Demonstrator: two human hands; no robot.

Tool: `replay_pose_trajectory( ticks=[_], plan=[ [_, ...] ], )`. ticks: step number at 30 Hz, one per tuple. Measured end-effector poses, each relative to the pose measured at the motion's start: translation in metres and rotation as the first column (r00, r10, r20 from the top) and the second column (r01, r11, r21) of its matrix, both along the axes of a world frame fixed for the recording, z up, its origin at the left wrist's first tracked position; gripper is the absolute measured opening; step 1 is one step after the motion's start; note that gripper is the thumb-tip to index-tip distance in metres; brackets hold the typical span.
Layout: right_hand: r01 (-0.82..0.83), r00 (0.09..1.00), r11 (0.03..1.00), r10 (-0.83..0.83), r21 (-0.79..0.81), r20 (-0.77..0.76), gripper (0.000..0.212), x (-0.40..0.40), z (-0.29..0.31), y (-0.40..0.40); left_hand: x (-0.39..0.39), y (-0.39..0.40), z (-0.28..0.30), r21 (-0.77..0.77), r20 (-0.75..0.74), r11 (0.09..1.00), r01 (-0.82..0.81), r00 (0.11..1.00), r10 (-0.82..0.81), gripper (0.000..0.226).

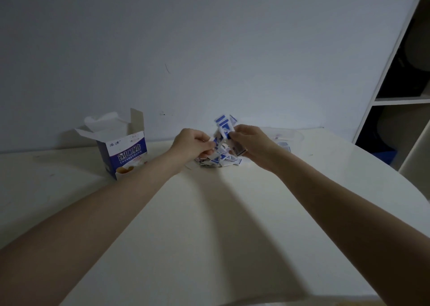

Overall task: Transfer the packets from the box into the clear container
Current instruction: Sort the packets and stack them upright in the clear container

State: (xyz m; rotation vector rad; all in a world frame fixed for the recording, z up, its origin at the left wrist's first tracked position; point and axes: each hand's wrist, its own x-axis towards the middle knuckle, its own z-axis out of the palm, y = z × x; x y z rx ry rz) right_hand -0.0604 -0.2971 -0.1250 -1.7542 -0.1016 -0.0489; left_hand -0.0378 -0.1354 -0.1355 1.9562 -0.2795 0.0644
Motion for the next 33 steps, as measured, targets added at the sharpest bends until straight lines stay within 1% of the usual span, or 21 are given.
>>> replay_pose_trajectory(
  ticks=[1,2,3,4,5,6,8,9,10,12,13,14,15,17,20,22,25,28,29,31,33],
  plan=[
    [0.084,0.991,0.96,-0.052,-0.269,0.122,0.017,0.002,0.001,0.001,0.004,0.003,0.003,0.167,0.064,0.986,-0.018,0.998,0.008,0.013],
    [0.179,0.962,0.85,-0.045,-0.495,0.27,0.021,0.006,0.002,0.002,0.007,0.007,0.007,0.342,0.145,0.938,-0.051,0.989,0.001,0.008],
    [0.249,0.924,0.739,0.011,-0.625,0.382,0.025,0.009,0.003,0.001,0.008,0.01,0.013,0.488,0.222,0.868,-0.096,0.975,-0.017,0.009],
    [0.257,0.907,0.655,0.09,-0.71,0.411,0.028,0.011,0.004,0.003,0.011,0.013,0.017,0.58,0.267,0.806,-0.117,0.962,-0.052,0.013],
    [0.221,0.91,0.594,0.16,-0.774,0.383,0.029,0.011,0.006,0.004,0.012,0.015,0.02,0.626,0.272,0.774,-0.094,0.957,-0.103,0.014],
    [0.168,0.921,0.549,0.21,-0.819,0.329,0.029,0.011,0.007,0.006,0.012,0.016,0.022,0.641,0.259,0.766,-0.051,0.954,-0.152,0.014],
    [0.119,0.933,0.509,0.237,-0.853,0.272,0.027,0.011,0.004,0.01,0.014,0.019,0.022,0.646,0.236,0.763,0.011,0.948,-0.214,0.015],
    [0.126,0.931,0.501,0.239,-0.856,0.277,0.025,0.011,0.0,0.011,0.018,0.022,0.019,0.658,0.236,0.753,0.011,0.946,-0.221,0.018],
    [0.14,0.926,0.504,0.239,-0.852,0.293,0.023,0.011,-0.004,0.01,0.023,0.025,0.013,0.694,0.239,0.72,-0.008,0.946,-0.22,0.021],
    [0.117,0.925,0.496,0.26,-0.86,0.276,0.018,0.013,-0.017,0.002,0.032,0.034,-0.002,0.801,0.189,0.599,-0.028,0.96,-0.208,0.03],
    [0.083,0.93,0.485,0.276,-0.871,0.242,0.019,0.013,-0.025,-0.001,0.034,0.038,-0.011,0.845,0.127,0.535,0.005,0.97,-0.209,0.033],
    [0.055,0.932,0.475,0.29,-0.878,0.215,0.022,0.011,-0.032,-0.004,0.035,0.04,-0.018,0.869,0.066,0.493,0.051,0.974,-0.218,0.036],
    [0.047,0.931,0.458,0.301,-0.887,0.205,0.025,0.01,-0.038,-0.006,0.035,0.041,-0.023,0.872,0.027,0.48,0.09,0.972,-0.231,0.038],
    [0.08,0.918,0.426,0.322,-0.901,0.233,0.025,0.009,-0.047,-0.007,0.035,0.041,-0.024,0.866,0.001,0.484,0.128,0.966,-0.257,0.04],
    [0.099,0.905,0.425,0.337,-0.9,0.259,0.021,0.012,-0.053,-0.007,0.038,0.042,-0.02,0.882,-0.019,0.45,0.138,0.966,-0.258,0.038],
    [0.096,0.904,0.443,0.337,-0.891,0.265,0.022,0.013,-0.055,-0.007,0.04,0.043,-0.02,0.866,-0.02,0.478,0.147,0.965,-0.26,0.03],
    [0.098,0.906,0.436,0.332,-0.895,0.261,0.022,0.015,-0.054,-0.006,0.04,0.045,-0.019,0.83,-0.057,0.525,0.19,0.964,-0.26,0.017],
    [0.103,0.907,0.415,0.334,-0.904,0.256,0.021,0.014,-0.051,-0.003,0.034,0.045,-0.013,0.82,-0.102,0.525,0.227,0.961,-0.257,0.021],
    [0.108,0.908,0.413,0.329,-0.904,0.259,0.021,0.014,-0.051,-0.003,0.031,0.043,-0.012,0.834,-0.087,0.509,0.214,0.961,-0.261,0.027],
    [0.117,0.912,0.428,0.312,-0.896,0.268,0.02,0.012,-0.051,-0.001,0.022,0.037,-0.012,0.886,-0.017,0.443,0.137,0.964,-0.266,0.037],
    [0.12,0.916,0.448,0.293,-0.886,0.273,0.02,0.011,-0.052,0.001,0.011,0.029,-0.014,0.929,0.071,0.367,0.039,0.957,-0.281,0.037]
  ],
)
